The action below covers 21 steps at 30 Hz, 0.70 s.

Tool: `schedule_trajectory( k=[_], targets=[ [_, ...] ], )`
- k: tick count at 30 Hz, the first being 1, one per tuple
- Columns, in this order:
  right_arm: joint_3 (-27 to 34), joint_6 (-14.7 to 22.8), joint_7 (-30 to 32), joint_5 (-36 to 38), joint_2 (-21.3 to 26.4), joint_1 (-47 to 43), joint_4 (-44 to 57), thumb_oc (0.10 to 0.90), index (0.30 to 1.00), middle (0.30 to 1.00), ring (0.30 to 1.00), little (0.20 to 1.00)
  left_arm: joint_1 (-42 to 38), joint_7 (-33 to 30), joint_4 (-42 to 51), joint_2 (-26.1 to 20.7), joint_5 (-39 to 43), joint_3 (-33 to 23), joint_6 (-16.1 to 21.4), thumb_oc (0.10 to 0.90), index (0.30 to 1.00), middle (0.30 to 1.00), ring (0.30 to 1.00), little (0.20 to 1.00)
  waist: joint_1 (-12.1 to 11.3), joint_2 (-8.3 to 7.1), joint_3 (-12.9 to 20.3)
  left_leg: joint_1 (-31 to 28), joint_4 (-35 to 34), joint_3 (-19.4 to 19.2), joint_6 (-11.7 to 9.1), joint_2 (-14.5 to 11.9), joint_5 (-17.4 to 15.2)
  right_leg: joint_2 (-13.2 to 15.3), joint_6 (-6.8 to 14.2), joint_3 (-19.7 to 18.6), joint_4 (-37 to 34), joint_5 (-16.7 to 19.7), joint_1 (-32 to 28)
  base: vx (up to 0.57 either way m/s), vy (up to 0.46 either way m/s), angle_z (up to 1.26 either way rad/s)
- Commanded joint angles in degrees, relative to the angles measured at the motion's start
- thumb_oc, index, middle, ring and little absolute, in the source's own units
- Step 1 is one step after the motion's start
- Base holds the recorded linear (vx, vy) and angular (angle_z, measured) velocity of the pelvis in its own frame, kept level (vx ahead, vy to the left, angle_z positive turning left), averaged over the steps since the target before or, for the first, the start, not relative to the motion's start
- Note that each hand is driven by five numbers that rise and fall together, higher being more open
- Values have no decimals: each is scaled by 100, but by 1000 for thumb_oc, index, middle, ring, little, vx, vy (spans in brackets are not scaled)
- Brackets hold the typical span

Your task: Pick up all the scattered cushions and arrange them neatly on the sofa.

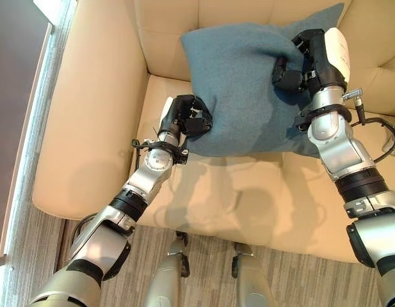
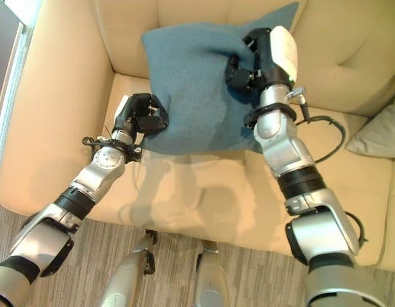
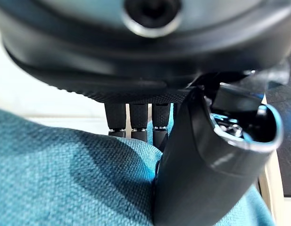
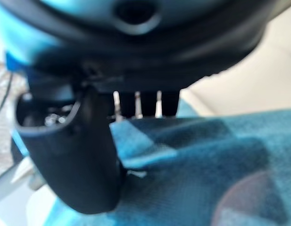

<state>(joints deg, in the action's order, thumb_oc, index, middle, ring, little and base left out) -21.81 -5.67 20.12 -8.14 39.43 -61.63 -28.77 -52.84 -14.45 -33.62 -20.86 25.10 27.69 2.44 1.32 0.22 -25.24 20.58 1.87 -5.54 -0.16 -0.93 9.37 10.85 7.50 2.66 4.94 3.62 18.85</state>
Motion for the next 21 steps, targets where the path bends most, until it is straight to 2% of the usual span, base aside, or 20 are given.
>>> schedule_trajectory(
  k=[1, 7, 9, 10, 12, 21],
  targets=[
    [-89, 792, 457, 30, -93, -2121, 704, 400, 300, 300, 300, 300, -1364, 189, 498, 435, -514, 258, 777, 400, 300, 300, 300, 300, -163, -11, 675, 519, 1343, 261, 70, 5, -1626, -204, -282, 491, 1105, -969, 426, -8, -66, 1],
    [-667, 758, 818, -33, 4, -3184, -151, 400, 300, 300, 300, 300, -2357, -156, 123, 313, -1100, 502, 913, 400, 300, 300, 300, 300, -98, 52, 629, 950, 1340, 294, -17, -19, -1471, -191, -255, 458, 1194, -929, 916, -41, -31, 6],
    [-634, 752, 1149, -132, -13, -3293, -144, 400, 300, 300, 300, 300, -2670, -608, 58, 305, -1644, 512, 1027, 400, 300, 300, 300, 300, -30, 81, 714, 983, 1251, 315, -37, -30, -1430, -222, -267, 404, 1160, -931, 992, 34, -19, 6],
    [-632, 752, 1152, -134, -15, -3293, -144, 400, 300, 300, 300, 300, -2671, -618, 53, 309, -1653, 515, 1030, 400, 300, 300, 300, 300, -29, 79, 715, 983, 1246, 316, -38, -29, -1427, -222, -267, 404, 1158, -930, 993, 0, 0, 0],
    [-639, 753, 1394, -339, -176, -3262, -152, 400, 300, 300, 300, 300, -2693, -1041, -16, 344, -2176, 520, 1058, 400, 300, 300, 300, 300, 27, 74, 796, 945, 1141, 299, -43, -15, -1417, -236, -282, 368, 1097, -929, 996, 43, 8, 0],
    [-303, 390, 1865, -1009, -351, -2974, -93, 400, 300, 300, 300, 300, -2486, -1453, -213, 562, -2819, 426, 936, 400, 300, 300, 300, 300, 141, 86, 921, 921, 1034, 212, -26, 38, -1460, -252, -272, 255, 973, -863, 1040, 13, 4, -1]
  ],
)
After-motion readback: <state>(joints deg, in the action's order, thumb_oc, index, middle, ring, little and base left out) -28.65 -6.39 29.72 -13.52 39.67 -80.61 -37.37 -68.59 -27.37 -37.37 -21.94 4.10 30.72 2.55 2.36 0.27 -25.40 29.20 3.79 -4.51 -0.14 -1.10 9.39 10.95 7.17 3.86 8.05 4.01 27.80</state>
